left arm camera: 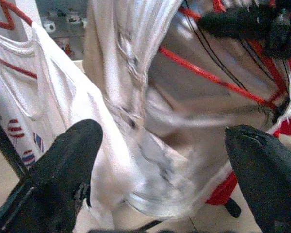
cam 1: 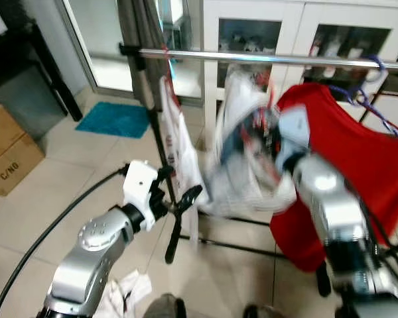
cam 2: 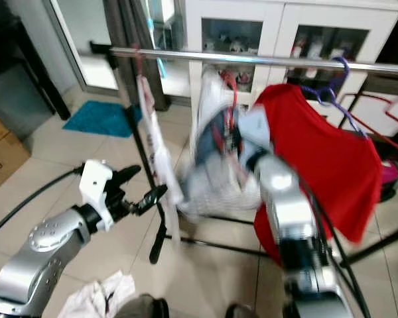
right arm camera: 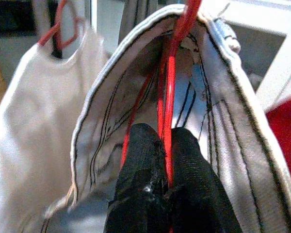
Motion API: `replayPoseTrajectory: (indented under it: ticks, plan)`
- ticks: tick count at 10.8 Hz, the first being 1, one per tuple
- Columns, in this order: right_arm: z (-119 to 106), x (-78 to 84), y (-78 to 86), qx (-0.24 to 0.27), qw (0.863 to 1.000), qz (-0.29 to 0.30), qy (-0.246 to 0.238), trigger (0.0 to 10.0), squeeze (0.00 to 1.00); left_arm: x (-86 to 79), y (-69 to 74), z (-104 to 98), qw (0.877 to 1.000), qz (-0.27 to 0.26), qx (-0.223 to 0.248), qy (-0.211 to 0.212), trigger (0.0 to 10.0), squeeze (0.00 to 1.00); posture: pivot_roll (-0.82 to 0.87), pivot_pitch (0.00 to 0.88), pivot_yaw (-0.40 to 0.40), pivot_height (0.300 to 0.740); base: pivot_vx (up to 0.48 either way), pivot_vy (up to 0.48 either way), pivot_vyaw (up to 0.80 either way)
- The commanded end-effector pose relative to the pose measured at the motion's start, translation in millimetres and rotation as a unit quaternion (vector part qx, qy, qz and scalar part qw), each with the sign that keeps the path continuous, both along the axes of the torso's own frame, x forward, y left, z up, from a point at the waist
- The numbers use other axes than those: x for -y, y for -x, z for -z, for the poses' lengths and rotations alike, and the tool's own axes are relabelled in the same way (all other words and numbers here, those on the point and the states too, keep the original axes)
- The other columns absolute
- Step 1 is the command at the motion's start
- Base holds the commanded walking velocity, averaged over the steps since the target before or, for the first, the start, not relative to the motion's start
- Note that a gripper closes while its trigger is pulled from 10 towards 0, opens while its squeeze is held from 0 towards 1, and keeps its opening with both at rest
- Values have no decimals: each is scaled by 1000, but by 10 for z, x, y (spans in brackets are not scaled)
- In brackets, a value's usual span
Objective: Hang hanger
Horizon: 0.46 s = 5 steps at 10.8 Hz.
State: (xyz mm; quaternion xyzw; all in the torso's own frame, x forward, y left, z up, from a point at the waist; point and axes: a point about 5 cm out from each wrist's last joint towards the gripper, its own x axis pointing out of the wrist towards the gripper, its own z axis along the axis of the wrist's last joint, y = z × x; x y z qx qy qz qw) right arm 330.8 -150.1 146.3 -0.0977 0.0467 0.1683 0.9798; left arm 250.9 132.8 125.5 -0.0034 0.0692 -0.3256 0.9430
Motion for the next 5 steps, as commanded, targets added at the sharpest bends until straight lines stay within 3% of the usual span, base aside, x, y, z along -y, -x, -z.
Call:
replayPoseTrajectory:
  ticks: [1, 4, 5]
  plan:
    - [-211, -45, 2, 44, 999, -9, -1, 0, 0, -15, 13, -13, 1000, -6, 3, -2, 10000, 0, -6, 0, 71, 740, -337, 0, 0]
    - [-64, -3, 176, 20, 1000, 11, 7, 0, 0, -15, 26, -16, 1000, -12, 5, 0, 10000, 0, -5, 0, 58, 740, -318, 0, 0]
    - [-60, -60, 228, 14, 1000, -3, -1, 0, 0, -3, 8, -16, 1000, -8, 12, -15, 10000, 0, -5, 0, 57, 740, 0, 0, 0]
